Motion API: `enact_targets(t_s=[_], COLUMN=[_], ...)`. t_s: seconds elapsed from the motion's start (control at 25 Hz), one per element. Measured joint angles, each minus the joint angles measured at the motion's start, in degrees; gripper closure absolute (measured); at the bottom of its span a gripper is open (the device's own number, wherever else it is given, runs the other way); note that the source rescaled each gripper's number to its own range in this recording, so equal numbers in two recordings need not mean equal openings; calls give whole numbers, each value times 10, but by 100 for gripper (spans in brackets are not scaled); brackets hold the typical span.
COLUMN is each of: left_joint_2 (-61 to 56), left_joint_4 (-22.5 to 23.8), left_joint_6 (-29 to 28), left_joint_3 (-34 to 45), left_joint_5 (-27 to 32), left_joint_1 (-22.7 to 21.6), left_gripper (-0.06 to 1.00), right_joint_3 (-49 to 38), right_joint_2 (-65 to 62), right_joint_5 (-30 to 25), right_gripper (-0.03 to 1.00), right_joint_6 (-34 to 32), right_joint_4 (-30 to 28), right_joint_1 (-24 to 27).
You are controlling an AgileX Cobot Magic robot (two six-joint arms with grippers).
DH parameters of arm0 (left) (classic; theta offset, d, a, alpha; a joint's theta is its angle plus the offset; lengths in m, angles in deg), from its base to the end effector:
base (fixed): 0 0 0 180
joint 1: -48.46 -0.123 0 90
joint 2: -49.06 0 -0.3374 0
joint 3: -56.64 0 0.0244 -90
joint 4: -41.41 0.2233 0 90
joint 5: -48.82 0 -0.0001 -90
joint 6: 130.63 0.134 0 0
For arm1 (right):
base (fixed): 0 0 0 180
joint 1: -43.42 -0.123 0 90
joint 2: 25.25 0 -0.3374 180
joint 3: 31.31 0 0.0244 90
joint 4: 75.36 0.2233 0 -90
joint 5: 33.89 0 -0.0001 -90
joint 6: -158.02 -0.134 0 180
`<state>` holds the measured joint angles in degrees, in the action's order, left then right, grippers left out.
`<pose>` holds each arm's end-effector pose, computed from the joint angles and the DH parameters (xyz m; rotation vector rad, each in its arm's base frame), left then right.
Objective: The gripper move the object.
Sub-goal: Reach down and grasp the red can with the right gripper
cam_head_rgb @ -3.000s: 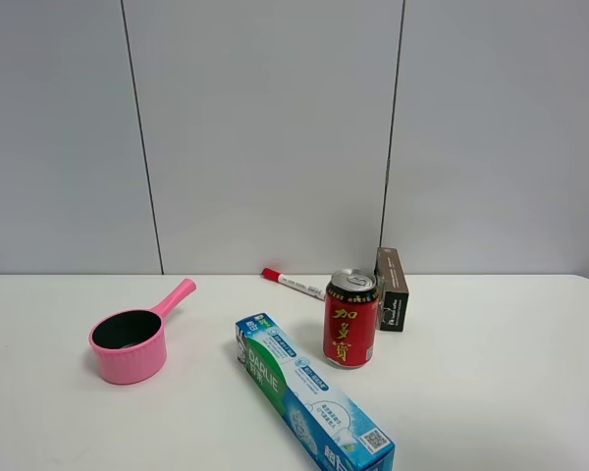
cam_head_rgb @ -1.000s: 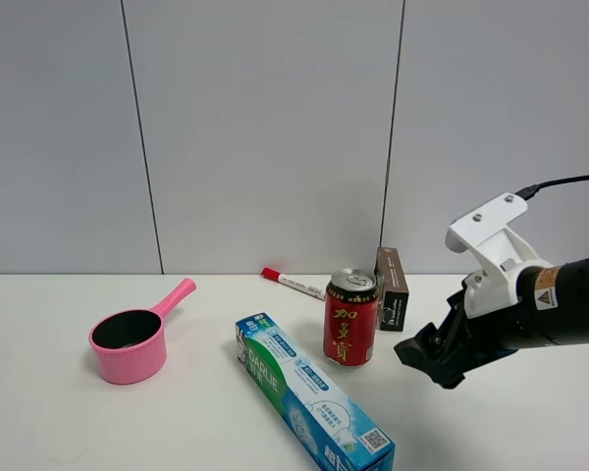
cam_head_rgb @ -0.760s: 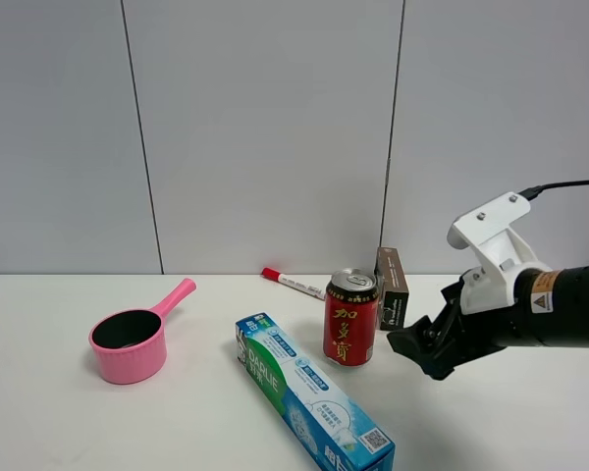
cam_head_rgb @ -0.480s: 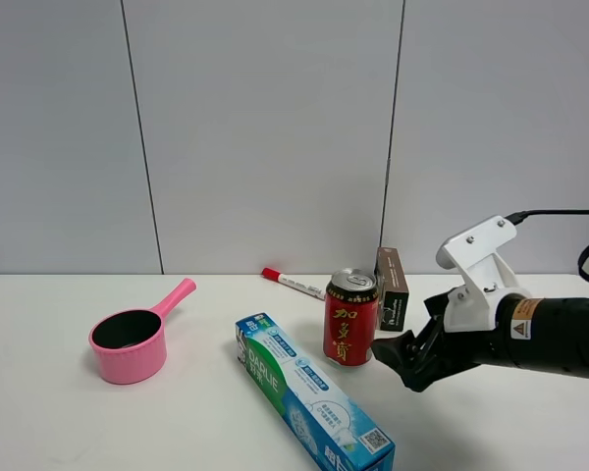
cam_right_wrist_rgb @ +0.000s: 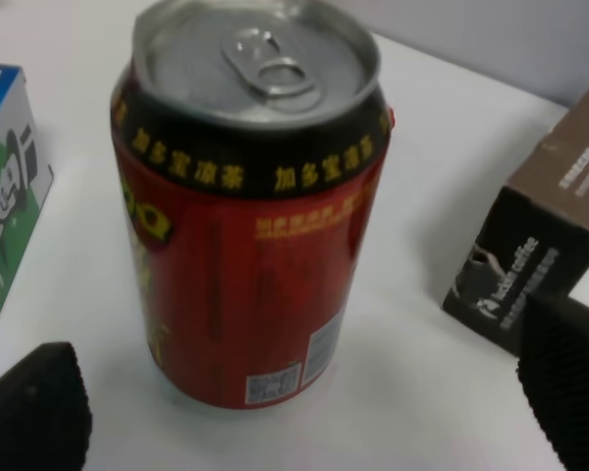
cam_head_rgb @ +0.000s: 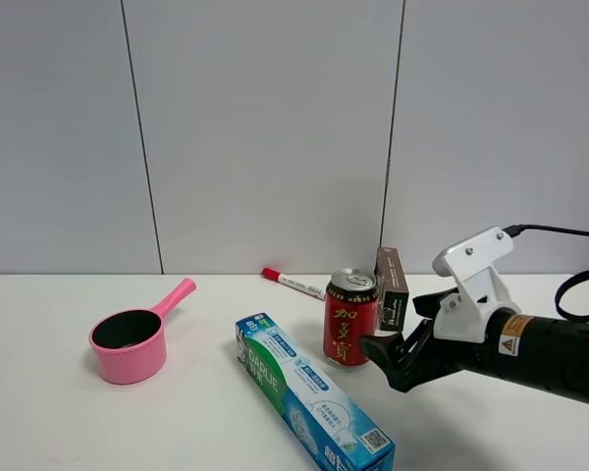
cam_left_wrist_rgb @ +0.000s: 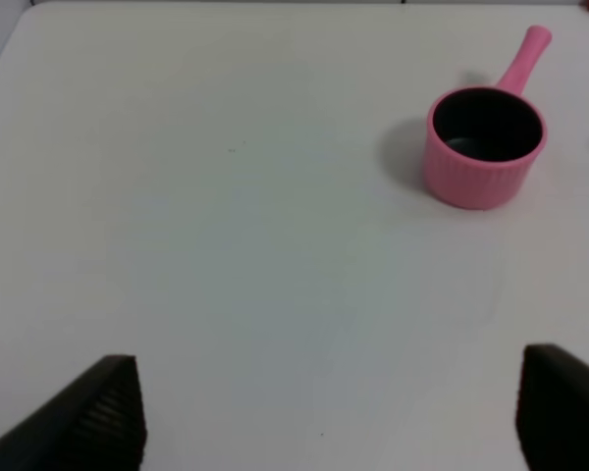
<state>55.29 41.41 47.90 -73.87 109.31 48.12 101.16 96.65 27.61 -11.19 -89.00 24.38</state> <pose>-0.0445 -0.0003 0.2463 -0.0320 2.0280 -0.0124 0.3383 0.1461 0.1525 -0.7256 1.7499 0.2173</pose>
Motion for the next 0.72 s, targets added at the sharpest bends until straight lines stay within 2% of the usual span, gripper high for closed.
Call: enact_targets(t_s=[0.24, 0.72], left_joint_2=[0, 0], left_joint_4=[0, 0], left_joint_6=[0, 0], left_joint_3=[0, 0], left_joint_5=[0, 0], left_joint_1=[0, 0], left_gripper=[-6, -6], right_joint_3=[45, 118], right_joint_2=[9, 59], right_joint_5=[-1, -26], right_gripper=[-3, -3], right_joint_6=[0, -7], right_joint_4=[-2, -48], right_joint_1=[0, 0])
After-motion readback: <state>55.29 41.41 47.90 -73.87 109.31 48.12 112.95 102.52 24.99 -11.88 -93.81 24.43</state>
